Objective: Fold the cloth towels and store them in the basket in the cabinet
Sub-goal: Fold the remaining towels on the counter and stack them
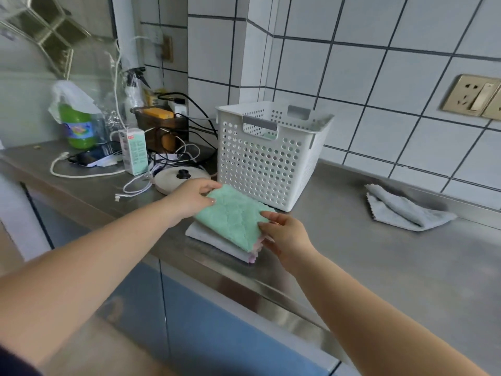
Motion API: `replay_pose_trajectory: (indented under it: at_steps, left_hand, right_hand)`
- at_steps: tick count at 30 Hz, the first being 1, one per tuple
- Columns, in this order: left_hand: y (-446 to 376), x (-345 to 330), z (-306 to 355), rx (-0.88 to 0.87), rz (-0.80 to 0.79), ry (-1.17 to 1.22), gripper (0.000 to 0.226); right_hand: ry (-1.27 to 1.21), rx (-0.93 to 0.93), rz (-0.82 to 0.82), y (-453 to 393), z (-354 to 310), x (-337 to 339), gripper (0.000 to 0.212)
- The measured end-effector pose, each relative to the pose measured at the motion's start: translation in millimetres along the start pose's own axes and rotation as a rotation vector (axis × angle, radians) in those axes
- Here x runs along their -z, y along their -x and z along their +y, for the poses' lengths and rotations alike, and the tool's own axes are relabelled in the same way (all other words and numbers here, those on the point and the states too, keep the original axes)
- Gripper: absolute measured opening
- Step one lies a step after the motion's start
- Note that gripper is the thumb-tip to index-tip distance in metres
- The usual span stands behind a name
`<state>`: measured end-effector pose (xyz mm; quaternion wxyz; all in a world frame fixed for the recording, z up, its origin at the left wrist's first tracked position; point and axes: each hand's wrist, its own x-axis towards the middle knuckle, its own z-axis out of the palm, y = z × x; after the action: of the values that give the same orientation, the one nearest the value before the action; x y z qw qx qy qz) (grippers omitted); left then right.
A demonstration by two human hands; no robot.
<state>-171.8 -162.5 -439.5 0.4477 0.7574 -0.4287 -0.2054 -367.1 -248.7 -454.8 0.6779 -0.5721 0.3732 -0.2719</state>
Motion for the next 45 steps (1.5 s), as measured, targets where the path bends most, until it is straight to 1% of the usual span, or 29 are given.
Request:
replay_pose_trajectory:
  at_steps: [5,8,10,11,13,14,15,16,18,20,22,25,27,31,32,34,35,37,40,42,45]
  left_hand:
    - [-2.5,-0.8,-17.8,0.047,-0.040,-0.013,0.045]
    - [-2.8,-5.3,-24.4,0.030,-0.053,-0.074,0.045]
    - [-3.6,-6.4,-25.5,0.006,-0.042,-0.137,0.045]
    - [-4.0,-7.0,-24.3,-0.035,-0.019,-0.211,0.045]
    - [-4.6,-10.2,-17.9,-0.185,0.036,-0.395,0.043]
    - [-3.8,-13.4,-12.9,-0.275,0.041,-0.453,0.043]
    - [-4.0,-18.1,-8.8,-0.346,0.021,-0.497,0.043]
    - [-3.6,-23.7,-5.2,-0.397,-0.013,-0.540,0.044]
    - [-2.7,-34.9,-3.1,-0.420,-0.116,-0.652,0.046]
    - [-3.0,-41.4,-6.3,-0.386,-0.222,-0.789,0.048]
    - [-4.0,-40.2,-11.5,-0.318,-0.273,-0.859,0.050]
    - [-5.6,-36.7,-17.5,-0.183,-0.303,-0.862,0.058]
    - [-6.7,-37.3,-18.1,-0.146,-0.319,-0.869,0.061]
    - [-6.2,-36.5,-9.5,-0.118,-0.345,-0.886,0.062]
    - [-4.4,-35.2,-5.4,-0.135,-0.325,-0.896,0.061]
    - [-1.9,-37.7,7.3,-0.225,-0.236,-0.894,0.055]
    - [1.2,-39.0,12.7,-0.274,-0.182,-0.866,0.051]
    - [1.8,-57.5,33.1,-0.391,-0.118,-0.765,0.044]
    - [-4.3,-100.9,64.2,-0.533,-0.149,-0.619,0.034]
    - [-13.4,-133.4,81.6,-0.563,-0.196,-0.544,0.031]
    - [-31.7,-178.4,102.6,-0.549,-0.269,-0.467,0.030]
  right_hand:
    - [0.070,-0.012,0.021,-5.1,9.3,-5.8,0.023]
    - [0.081,-0.026,0.024,-5.2,12.2,-4.6,0.024]
    - [0.145,0.012,0.046,-5.5,11.6,-3.7,0.026]
    - [0.261,0.080,0.085,-7.9,12.2,-2.8,0.029]
    - [0.629,0.307,0.179,-14.8,13.4,-3.1,0.039]
    - [0.785,0.409,0.188,-16.2,12.5,-7.0,0.042]
    - [0.904,0.472,0.163,-16.6,11.5,-13.9,0.043]
    - [1.008,0.491,0.115,-17.5,12.0,-21.5,0.044]
    - [1.202,0.452,0.021,-18.1,16.0,-35.9,0.047]
    - [1.324,0.399,-0.039,-20.6,24.1,-41.8,0.050]
    - [1.371,0.347,-0.054,-23.2,29.1,-38.4,0.054]
    - [1.400,0.272,-0.025,-24.0,31.0,-25.3,0.070]
    - [1.405,0.235,-0.017,-22.8,30.9,-19.4,0.078]
    - [1.383,0.222,-0.068,-22.5,26.0,-15.3,0.080]
    - [1.365,0.240,-0.074,-23.4,23.0,-11.7,0.079]
    - [1.323,0.315,-0.018,-24.9,13.1,8.2,0.072]
    - [1.315,0.353,0.026,-26.2,8.6,19.0,0.069]
    - [1.333,0.354,0.116,-28.2,-2.1,57.0,0.065]
    - [1.409,0.229,0.193,-30.1,-16.8,118.9,0.063]
    - [1.463,0.126,0.217,-30.1,-23.9,160.0,0.061]
    - [1.506,0.003,0.226,-29.5,-27.6,211.6,0.056]
